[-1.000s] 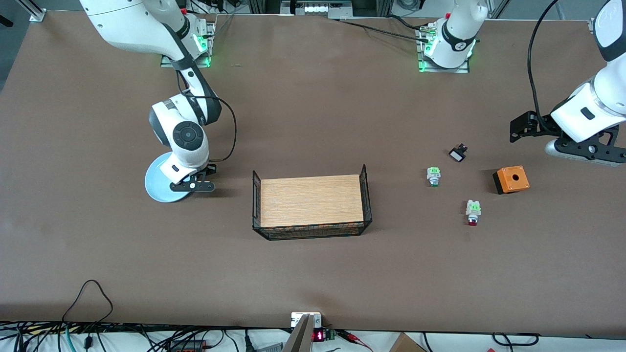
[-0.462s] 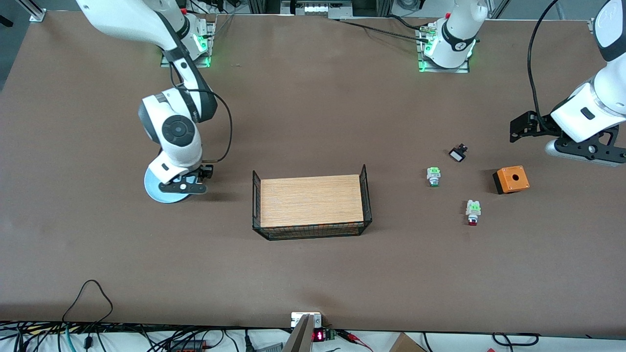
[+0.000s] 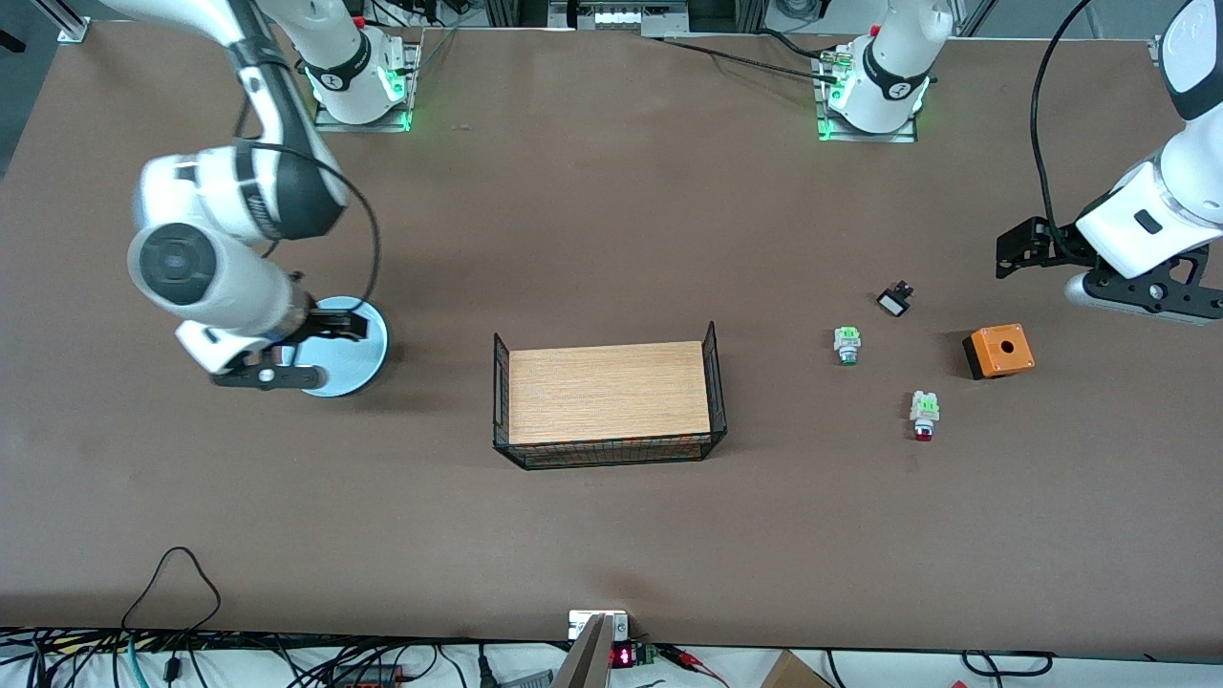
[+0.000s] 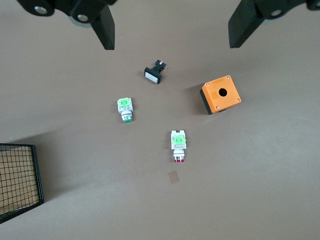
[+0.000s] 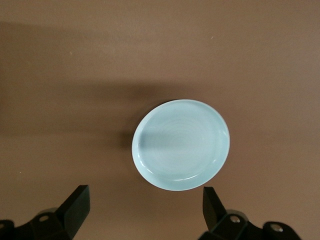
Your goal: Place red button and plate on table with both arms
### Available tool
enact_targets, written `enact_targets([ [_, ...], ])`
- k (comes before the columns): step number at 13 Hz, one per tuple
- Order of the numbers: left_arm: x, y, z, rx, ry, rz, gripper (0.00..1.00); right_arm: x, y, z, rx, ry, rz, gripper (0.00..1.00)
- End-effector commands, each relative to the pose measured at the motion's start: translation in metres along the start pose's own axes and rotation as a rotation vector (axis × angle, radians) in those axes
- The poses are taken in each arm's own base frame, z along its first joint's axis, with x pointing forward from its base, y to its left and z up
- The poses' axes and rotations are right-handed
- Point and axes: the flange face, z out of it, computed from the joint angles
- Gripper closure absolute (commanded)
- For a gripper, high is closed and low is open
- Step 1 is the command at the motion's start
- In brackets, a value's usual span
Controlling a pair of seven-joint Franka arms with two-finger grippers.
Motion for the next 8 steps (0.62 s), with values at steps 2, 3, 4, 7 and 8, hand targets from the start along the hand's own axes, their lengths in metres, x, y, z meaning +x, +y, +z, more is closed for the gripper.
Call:
enact_targets([
  [2, 0.0, -0.001, 0.0, 0.013, 0.003, 0.014, 0.0, -0.017, 0.026, -0.054, 0.087, 0.0, -0.014, 0.0],
  [3, 0.0, -0.001, 0.0, 0.013, 0.003, 0.014, 0.0, -0.023, 0.028, -0.069, 0.102, 0.009, -0.01, 0.0],
  [4, 0.0, -0.001, 0.0, 0.013, 0.003, 0.014, 0.0, -0.027, 0.032, -0.081, 0.107, 0.028, -0.006, 0.0],
  [7, 0.0, -0.002, 0.0, 0.013, 0.003, 0.012, 0.0, -0.043, 0.041, -0.109, 0.113, 0.052, 0.01, 0.0],
  [8, 0.0, -0.001, 0.0, 0.013, 0.003, 0.014, 0.0, -0.047, 0.04, -0.116, 0.115, 0.062, 0.012, 0.0],
])
